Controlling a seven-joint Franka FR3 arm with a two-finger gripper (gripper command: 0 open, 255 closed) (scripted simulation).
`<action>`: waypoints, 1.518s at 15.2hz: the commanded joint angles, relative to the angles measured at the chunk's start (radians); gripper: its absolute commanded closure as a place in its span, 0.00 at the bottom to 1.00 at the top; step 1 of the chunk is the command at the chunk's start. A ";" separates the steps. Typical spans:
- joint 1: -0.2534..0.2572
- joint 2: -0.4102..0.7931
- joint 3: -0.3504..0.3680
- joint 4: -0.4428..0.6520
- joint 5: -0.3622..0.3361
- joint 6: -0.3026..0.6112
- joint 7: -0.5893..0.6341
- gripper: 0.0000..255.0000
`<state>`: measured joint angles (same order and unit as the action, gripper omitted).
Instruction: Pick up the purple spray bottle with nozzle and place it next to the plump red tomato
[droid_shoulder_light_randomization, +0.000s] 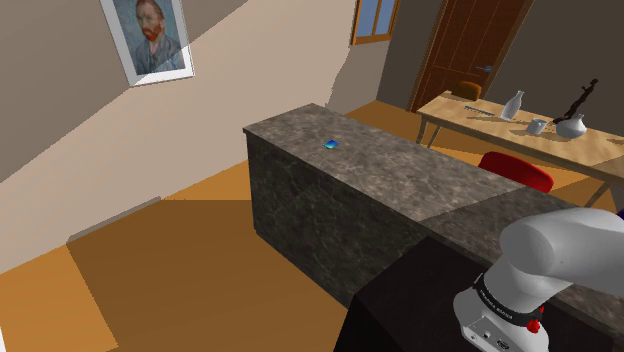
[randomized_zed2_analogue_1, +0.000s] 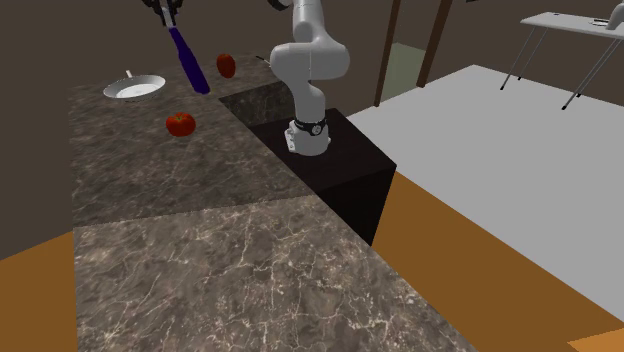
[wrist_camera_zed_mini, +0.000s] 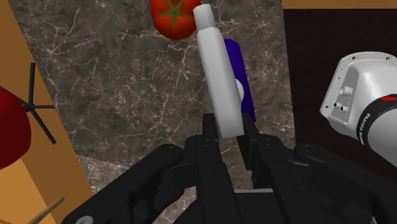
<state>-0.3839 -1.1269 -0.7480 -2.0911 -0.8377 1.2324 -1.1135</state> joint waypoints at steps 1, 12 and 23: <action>-0.007 -0.018 -0.011 -0.036 -0.011 0.019 0.009 1.00; -0.043 -0.095 -0.077 -0.189 -0.075 0.102 0.039 1.00; -0.078 -0.156 -0.165 -0.320 -0.157 0.184 0.063 1.00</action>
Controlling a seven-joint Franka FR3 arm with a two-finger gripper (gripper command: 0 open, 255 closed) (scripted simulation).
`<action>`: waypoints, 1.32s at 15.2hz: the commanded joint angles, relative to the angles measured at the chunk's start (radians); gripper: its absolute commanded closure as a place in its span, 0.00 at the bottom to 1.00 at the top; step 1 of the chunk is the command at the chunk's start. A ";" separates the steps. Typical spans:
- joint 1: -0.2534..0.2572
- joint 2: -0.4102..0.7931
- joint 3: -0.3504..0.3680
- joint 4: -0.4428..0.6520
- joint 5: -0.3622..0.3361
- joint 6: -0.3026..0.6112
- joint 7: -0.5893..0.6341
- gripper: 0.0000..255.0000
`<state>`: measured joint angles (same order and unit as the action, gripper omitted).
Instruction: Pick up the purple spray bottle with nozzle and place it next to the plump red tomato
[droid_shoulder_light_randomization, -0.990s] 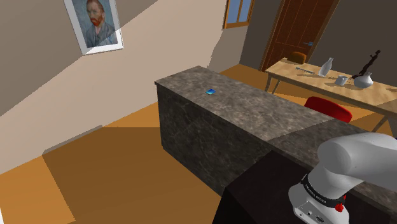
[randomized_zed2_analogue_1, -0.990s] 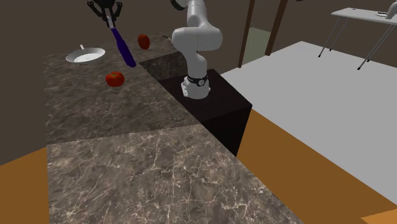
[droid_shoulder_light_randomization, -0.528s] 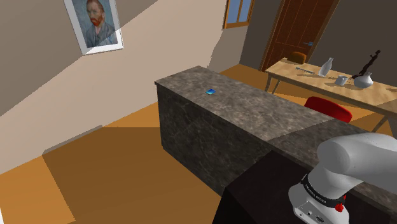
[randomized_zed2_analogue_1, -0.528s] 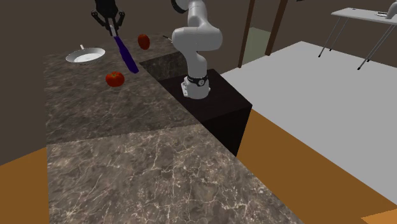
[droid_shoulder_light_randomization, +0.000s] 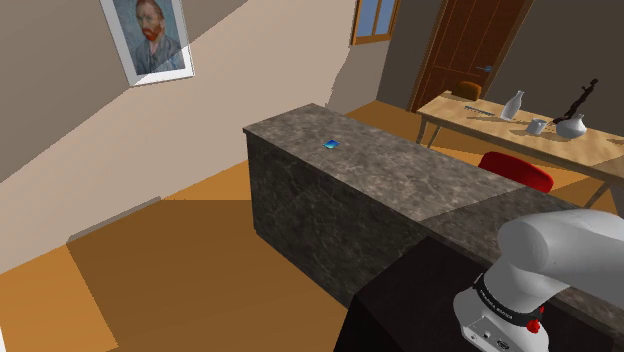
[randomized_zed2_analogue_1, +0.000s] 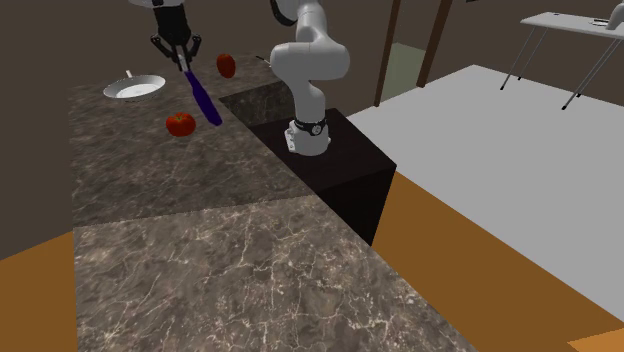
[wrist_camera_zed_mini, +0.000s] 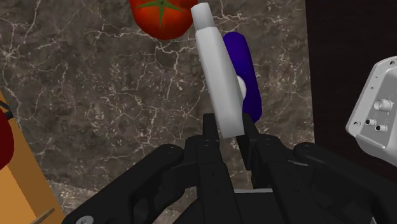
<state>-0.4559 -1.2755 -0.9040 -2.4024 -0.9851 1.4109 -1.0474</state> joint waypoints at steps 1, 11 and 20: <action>-0.009 -0.012 -0.018 -0.020 -0.018 0.013 -0.001 1.00; -0.035 -0.045 -0.106 -0.108 -0.099 0.079 0.016 1.00; -0.035 -0.045 -0.106 -0.108 -0.099 0.079 0.016 0.00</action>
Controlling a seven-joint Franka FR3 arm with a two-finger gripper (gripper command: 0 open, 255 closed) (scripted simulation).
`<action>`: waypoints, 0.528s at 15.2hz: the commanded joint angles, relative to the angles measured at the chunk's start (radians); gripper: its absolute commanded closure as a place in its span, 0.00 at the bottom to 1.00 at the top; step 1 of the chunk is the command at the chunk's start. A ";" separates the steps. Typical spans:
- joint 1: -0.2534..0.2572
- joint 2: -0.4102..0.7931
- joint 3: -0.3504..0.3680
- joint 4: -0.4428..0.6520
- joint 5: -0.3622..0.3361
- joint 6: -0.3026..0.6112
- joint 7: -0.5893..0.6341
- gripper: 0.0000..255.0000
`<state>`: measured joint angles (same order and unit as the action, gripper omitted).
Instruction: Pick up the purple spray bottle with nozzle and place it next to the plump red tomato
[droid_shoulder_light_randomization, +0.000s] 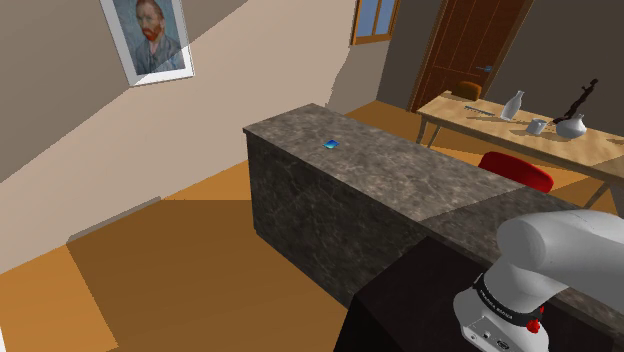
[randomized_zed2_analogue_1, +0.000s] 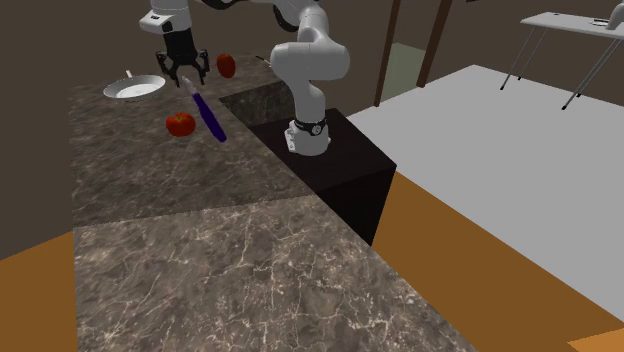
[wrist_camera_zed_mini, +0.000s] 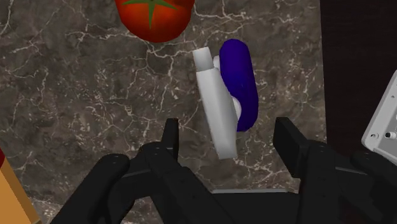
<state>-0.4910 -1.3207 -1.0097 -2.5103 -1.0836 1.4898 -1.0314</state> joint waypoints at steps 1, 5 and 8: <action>0.000 0.000 0.000 0.000 0.000 0.000 0.000 0.00; 0.006 0.007 0.029 0.020 0.026 -0.019 -0.003 0.00; 0.023 0.032 0.104 0.082 0.093 -0.073 -0.010 0.00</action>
